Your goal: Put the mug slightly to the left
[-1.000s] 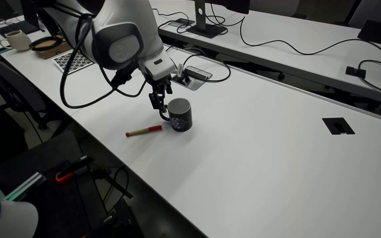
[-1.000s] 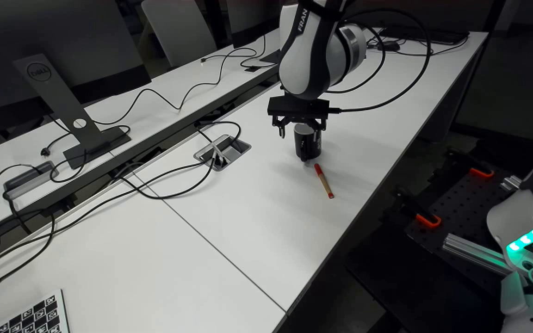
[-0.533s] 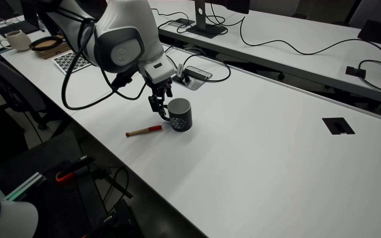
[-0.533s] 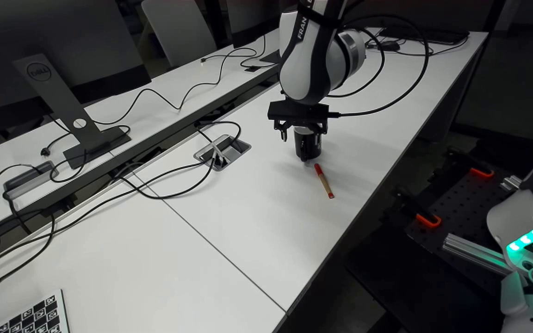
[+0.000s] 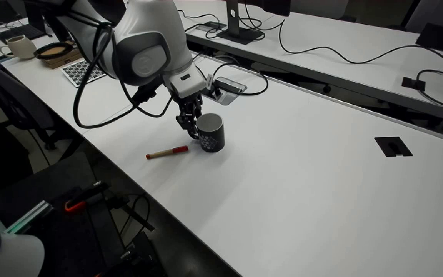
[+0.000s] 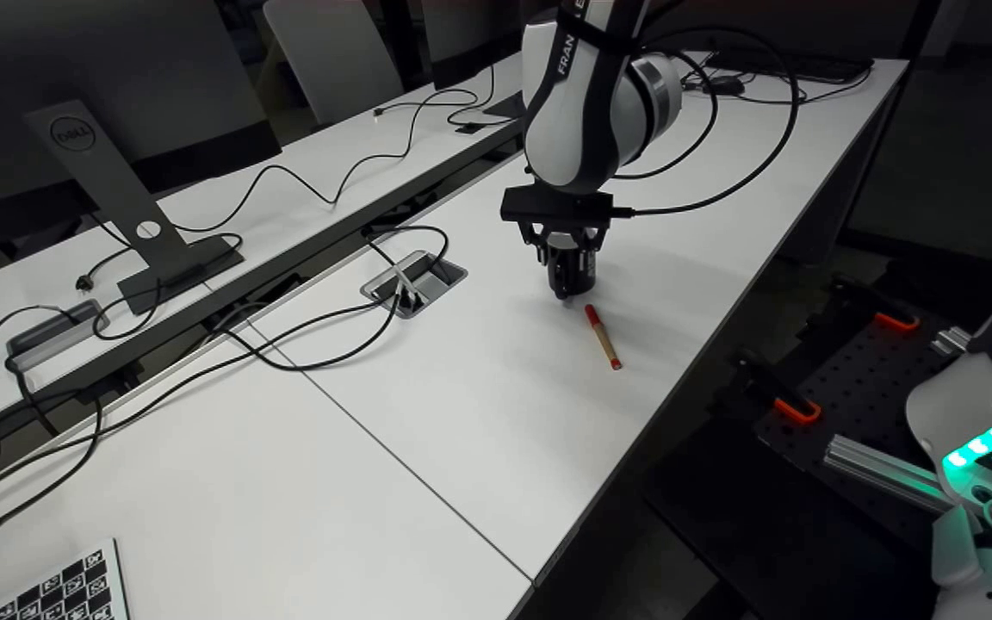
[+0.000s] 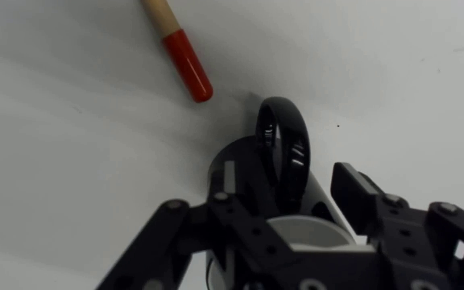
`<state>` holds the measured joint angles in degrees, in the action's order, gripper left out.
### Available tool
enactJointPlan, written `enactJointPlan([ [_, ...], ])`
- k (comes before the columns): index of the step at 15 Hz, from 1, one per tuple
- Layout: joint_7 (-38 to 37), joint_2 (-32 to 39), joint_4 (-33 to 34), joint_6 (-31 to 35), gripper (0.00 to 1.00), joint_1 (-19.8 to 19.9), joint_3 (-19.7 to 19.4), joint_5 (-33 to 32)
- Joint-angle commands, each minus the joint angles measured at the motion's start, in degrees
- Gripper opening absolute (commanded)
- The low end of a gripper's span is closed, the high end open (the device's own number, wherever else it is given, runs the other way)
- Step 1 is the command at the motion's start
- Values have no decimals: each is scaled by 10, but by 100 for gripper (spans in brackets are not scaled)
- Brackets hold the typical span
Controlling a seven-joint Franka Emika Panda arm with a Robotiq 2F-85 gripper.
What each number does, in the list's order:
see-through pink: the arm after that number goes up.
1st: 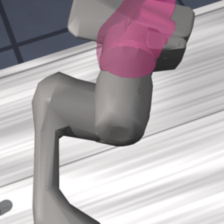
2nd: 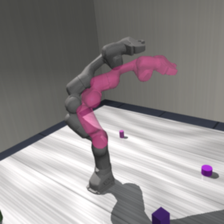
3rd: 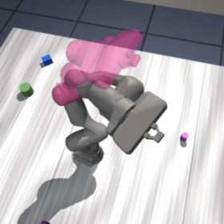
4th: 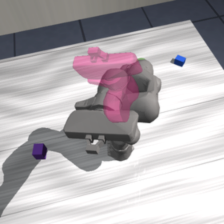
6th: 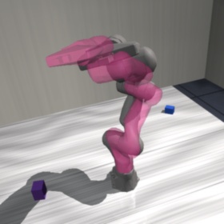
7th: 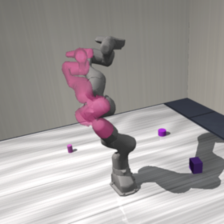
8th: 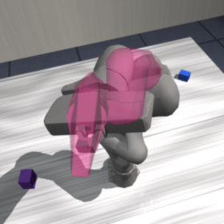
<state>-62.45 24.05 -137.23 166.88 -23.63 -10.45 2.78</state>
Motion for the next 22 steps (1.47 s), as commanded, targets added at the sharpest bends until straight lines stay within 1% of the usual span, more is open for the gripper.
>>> enactJointPlan([
  [1,-29,7,12,-10,31,-16,-15,-20],
  [4,-39,7,14,-12,7,-21,-19,-28],
  [5,-44,7,15,-13,2,-23,-21,-31],
  [6,-46,7,15,-14,0,-24,-22,-33],
  [7,-47,6,16,-16,4,-24,-23,-36],
  [14,-57,1,14,-15,4,-27,-28,-57],
  [19,-63,-23,17,-18,4,-50,-61,-103],
  [22,-46,-43,24,-24,4,-48,-57,-127],
])
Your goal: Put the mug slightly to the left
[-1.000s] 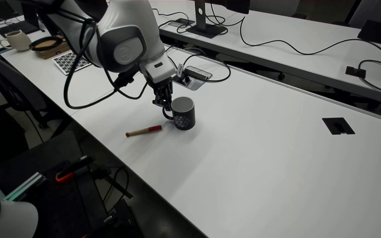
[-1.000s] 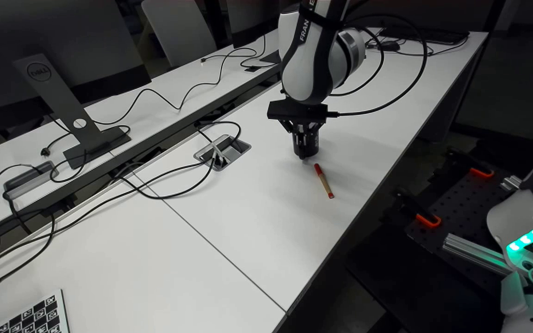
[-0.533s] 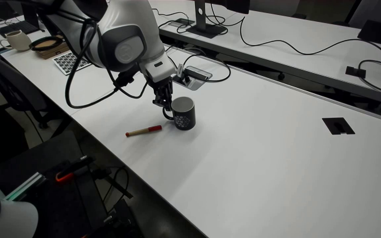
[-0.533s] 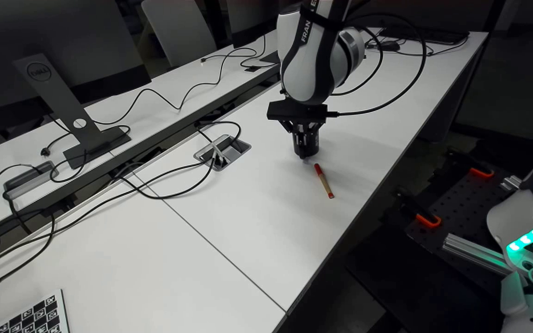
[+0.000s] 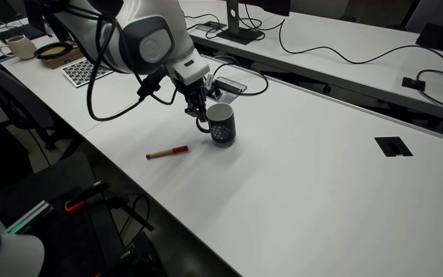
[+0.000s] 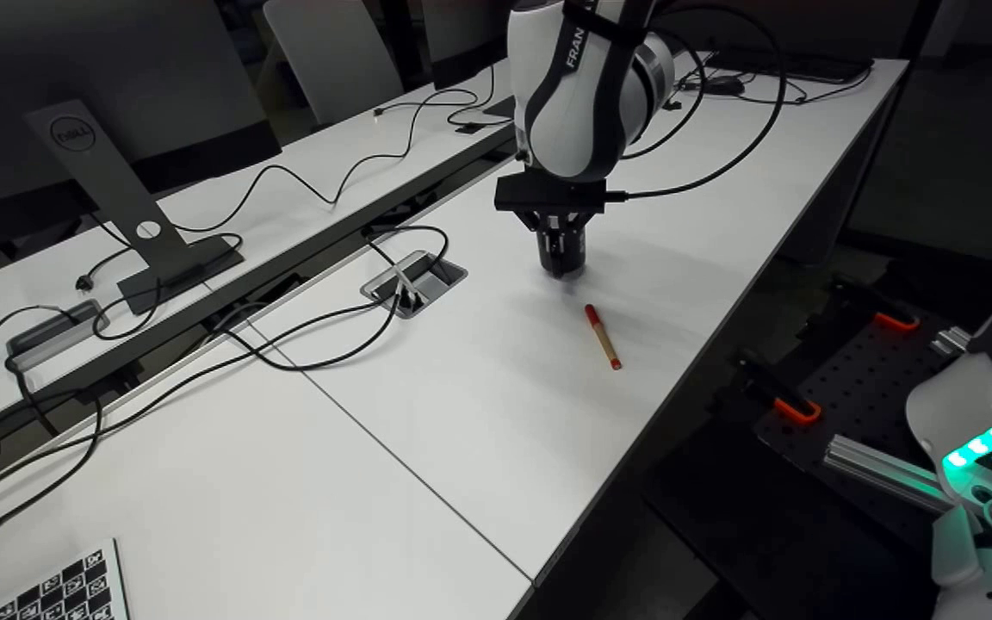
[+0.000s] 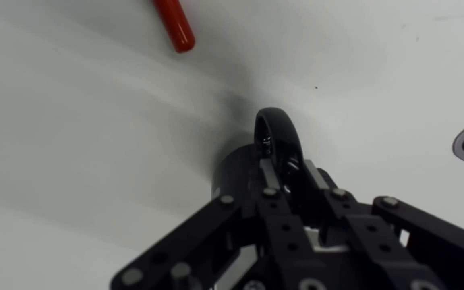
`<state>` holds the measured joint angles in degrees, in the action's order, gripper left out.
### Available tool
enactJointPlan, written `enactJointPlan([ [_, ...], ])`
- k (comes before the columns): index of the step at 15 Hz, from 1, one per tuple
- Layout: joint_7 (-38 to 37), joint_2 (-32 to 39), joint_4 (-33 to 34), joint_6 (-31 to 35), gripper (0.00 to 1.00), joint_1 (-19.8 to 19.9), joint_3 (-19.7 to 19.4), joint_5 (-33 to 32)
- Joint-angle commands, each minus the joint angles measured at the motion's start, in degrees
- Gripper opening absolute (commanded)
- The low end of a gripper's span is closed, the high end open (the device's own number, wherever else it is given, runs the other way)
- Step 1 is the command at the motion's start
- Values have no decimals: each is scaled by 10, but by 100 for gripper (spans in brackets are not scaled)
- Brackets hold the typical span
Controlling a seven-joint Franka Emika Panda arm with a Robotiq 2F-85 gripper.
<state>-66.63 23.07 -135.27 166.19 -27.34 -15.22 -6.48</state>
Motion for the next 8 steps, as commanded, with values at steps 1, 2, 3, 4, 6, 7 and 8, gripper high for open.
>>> enactJointPlan([
  [1,5,-40,6,-18,4,-5,0,-40],
  [2,20,-48,9,-21,4,2,13,-45],
  [3,38,-54,11,-24,4,10,27,-49],
  [4,57,-58,15,-29,4,15,41,-53],
  [6,112,-63,21,-39,4,32,80,-50],
  [7,138,-62,25,-43,4,40,100,-44],
  [8,165,-64,27,-46,4,47,117,-40],
])
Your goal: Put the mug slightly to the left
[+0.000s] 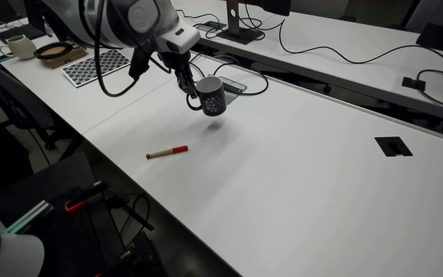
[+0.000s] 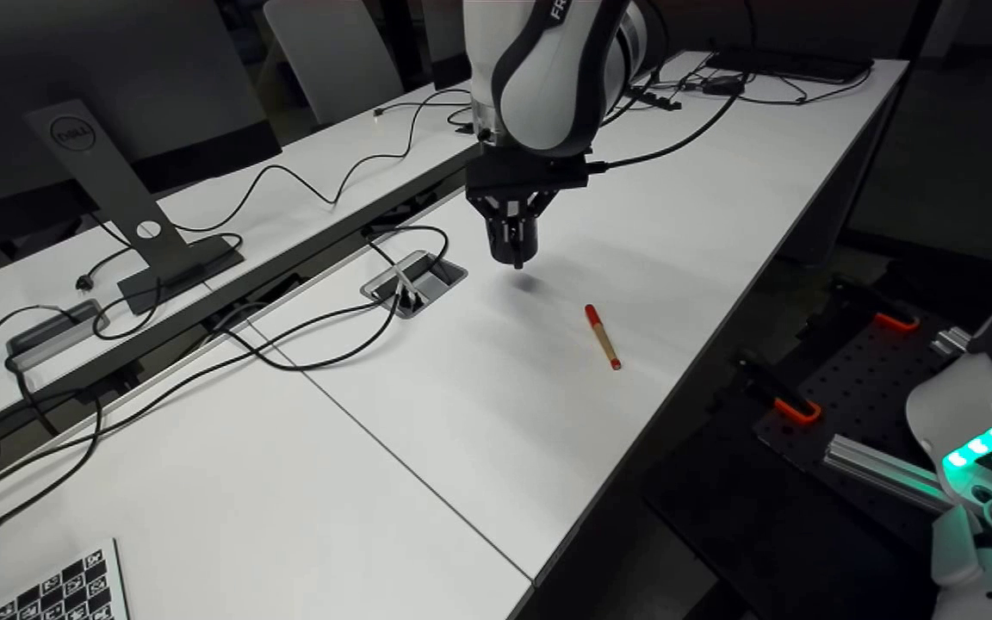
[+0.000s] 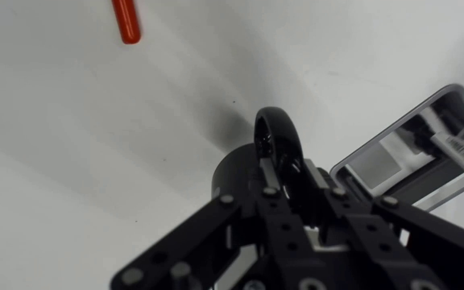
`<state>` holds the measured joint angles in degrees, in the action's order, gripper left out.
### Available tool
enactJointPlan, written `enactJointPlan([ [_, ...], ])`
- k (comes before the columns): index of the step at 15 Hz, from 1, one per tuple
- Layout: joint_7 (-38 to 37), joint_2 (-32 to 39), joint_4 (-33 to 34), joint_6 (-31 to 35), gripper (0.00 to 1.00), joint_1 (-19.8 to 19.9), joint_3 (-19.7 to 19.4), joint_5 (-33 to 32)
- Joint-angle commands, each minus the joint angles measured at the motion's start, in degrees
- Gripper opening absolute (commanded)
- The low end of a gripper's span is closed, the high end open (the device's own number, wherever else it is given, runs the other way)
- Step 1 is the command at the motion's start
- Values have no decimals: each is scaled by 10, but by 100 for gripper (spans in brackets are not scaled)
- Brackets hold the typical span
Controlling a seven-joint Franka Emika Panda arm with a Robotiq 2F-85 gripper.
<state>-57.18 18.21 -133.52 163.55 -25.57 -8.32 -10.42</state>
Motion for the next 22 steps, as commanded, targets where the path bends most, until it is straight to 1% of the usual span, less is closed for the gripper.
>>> enactJointPlan([
  [1,99,-15,11,-21,4,37,65,4],
  [5,212,-7,20,-31,4,56,123,22],
  [8,320,-4,17,-38,4,79,174,63],
  [12,464,9,27,-61,4,103,231,115],
  [15,554,19,37,-85,4,114,265,133],
  [17,604,30,47,-110,4,115,276,127],
  [18,619,35,51,-115,4,113,274,117],
  [19,626,40,52,-106,4,111,273,117],
  [22,604,57,59,-85,4,95,251,97],
])
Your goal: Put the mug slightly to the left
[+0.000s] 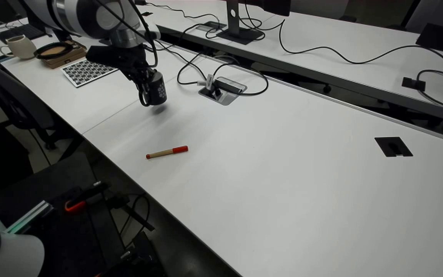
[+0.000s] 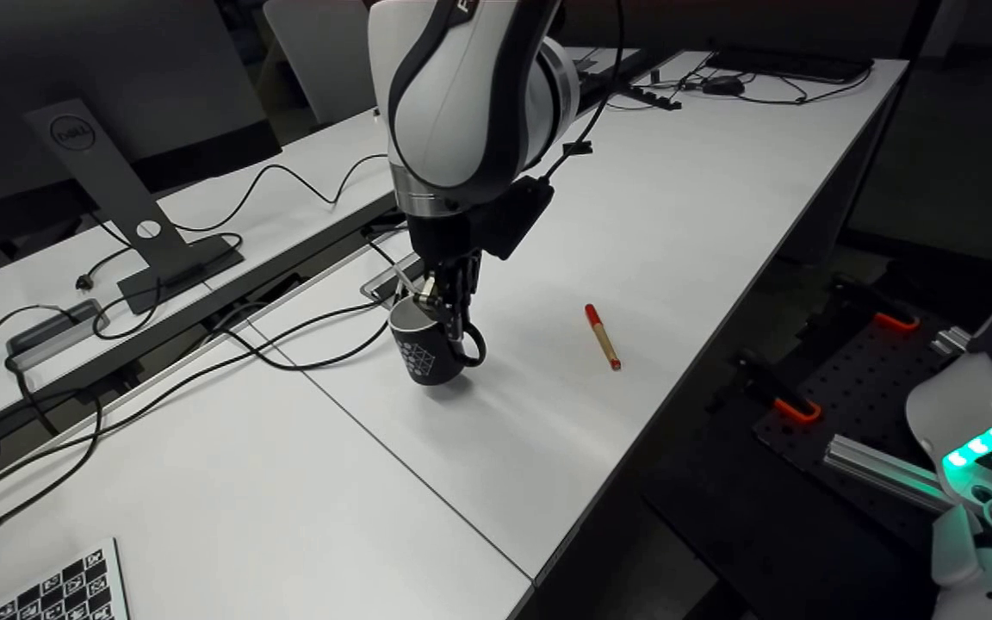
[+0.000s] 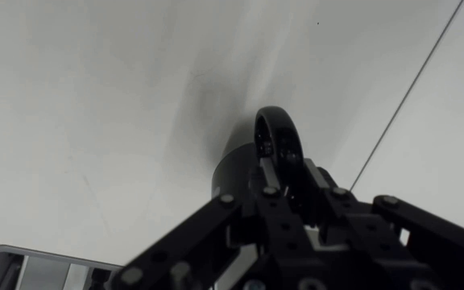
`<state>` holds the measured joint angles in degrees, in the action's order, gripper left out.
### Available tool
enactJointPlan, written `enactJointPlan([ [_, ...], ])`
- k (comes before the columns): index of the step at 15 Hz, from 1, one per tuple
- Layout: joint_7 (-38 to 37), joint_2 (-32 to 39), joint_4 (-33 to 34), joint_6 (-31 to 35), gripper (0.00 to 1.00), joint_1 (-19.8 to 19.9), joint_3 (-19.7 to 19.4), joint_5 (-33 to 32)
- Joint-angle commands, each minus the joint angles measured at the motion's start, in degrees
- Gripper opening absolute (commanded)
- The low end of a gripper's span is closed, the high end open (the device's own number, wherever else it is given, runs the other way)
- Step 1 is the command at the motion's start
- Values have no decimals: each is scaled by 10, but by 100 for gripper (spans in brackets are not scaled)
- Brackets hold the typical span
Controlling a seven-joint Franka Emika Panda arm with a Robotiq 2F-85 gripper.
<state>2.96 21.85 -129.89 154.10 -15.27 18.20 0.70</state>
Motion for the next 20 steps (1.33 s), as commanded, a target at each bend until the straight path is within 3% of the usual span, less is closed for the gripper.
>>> enactJointPlan([
  [1,-6,26,25,19,4,-11,-19,-16],
  [6,-53,50,33,72,4,-37,-59,-37],
  [11,-80,62,41,71,4,-59,-84,-50],
  [12,-83,64,42,69,43,-61,-86,-50],
  [14,-89,63,44,69,50,-65,-90,-50],
  [20,-97,58,50,69,95,-68,-96,-51],
])
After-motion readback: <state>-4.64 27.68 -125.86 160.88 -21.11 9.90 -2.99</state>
